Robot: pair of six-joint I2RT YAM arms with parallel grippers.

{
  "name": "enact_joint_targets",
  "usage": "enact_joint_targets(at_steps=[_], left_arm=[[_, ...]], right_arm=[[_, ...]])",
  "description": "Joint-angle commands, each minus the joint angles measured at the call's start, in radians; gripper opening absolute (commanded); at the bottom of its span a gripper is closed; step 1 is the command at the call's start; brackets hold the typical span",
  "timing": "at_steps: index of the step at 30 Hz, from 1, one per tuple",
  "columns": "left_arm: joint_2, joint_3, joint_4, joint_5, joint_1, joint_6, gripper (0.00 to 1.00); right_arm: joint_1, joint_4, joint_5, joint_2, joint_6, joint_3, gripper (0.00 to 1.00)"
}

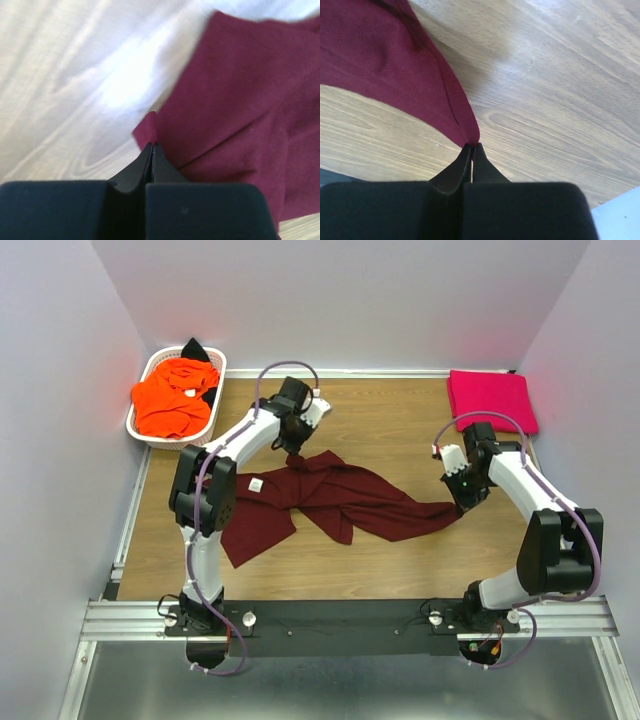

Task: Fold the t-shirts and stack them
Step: Flatten the tshirt out

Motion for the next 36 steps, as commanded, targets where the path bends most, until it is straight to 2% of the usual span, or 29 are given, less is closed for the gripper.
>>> enact_joint_targets(at_steps=[1, 5, 6, 10, 11, 18, 25, 31, 36], left_arm=[[-0.090, 0.111, 0.032, 0.029, 0.084, -0.020, 0.00], [-0.168, 0.243, 0.063, 0.064, 0.188, -0.008, 0.00], [-0.189, 0.297, 0.064, 0.116, 0.214, -0.006, 0.00], [-0.249, 0.352, 0.135, 0.237, 0.311, -0.005, 0.00], [-0.263, 0.357, 0.152, 0.253, 0.334, -0.002, 0.00], [-0.387, 0.325, 0.334, 0.311, 0.391, -0.020, 0.00], [-0.562, 0.247, 0.578, 0.406, 0.494, -0.097, 0.00], [-0.790, 0.129, 0.718, 0.403, 0.509, -0.084, 0.00], [-1.014, 0.014, 0.765, 0.325, 0.509, -0.115, 0.00]], right_arm=[[-0.015, 0.020, 0.056, 0.010, -0.010, 0.074, 0.01], [-0.091, 0.037, 0.079, 0.052, -0.021, 0.230, 0.00], [-0.107, 0.038, 0.080, 0.067, -0.021, 0.275, 0.01], [-0.164, 0.046, 0.080, 0.137, -0.006, 0.486, 0.01], [-0.173, 0.047, 0.077, 0.168, 0.007, 0.578, 0.01], [-0.176, 0.055, 0.112, 0.262, 0.066, 0.908, 0.01], [-0.176, 0.110, 0.185, 0.257, 0.099, 1.246, 0.01], [-0.176, 0.196, 0.238, 0.161, 0.129, 1.323, 0.01], [-0.176, 0.297, 0.258, -0.035, 0.157, 1.224, 0.01]])
